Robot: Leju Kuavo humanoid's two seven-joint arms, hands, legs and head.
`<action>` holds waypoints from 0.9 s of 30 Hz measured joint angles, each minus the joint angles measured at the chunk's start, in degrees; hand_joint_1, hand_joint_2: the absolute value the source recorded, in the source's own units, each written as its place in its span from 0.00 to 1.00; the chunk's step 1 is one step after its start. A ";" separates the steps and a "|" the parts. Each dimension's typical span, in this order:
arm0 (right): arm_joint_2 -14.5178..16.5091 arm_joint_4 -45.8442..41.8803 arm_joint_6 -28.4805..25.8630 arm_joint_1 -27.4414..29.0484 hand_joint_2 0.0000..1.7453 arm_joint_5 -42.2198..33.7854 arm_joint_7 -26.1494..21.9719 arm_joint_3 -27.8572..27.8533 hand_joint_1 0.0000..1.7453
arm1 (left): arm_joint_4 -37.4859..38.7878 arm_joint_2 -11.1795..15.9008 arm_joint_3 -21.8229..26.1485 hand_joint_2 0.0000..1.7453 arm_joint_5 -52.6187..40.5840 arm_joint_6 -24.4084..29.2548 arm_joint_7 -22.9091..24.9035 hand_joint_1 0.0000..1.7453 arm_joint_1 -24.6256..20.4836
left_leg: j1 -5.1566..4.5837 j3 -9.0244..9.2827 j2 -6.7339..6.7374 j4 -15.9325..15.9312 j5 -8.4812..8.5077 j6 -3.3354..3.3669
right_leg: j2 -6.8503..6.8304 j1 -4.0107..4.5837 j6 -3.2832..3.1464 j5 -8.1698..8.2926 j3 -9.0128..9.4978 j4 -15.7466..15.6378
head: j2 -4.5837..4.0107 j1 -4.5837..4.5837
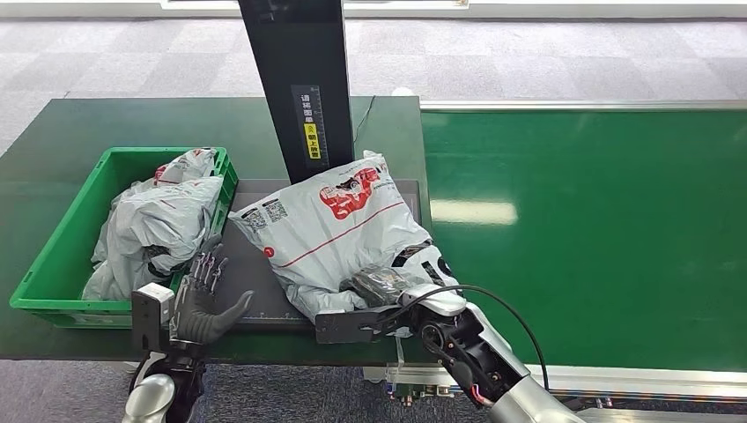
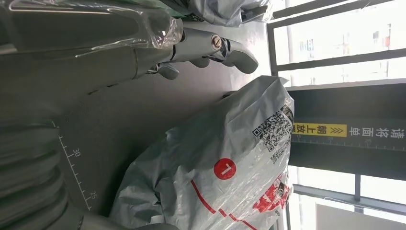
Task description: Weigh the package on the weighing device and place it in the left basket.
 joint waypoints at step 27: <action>0.14 0.55 0.02 -0.29 1.00 -0.01 0.00 0.10 1.00 | 0.37 0.02 -0.04 1.00 0.00 0.00 0.00 0.00 -0.05 | 0.00 0.04 0.00 0.00 0.00 0.00 | 0.00 0.00 0.00 0.00 0.04 0.00 | 0.00 0.00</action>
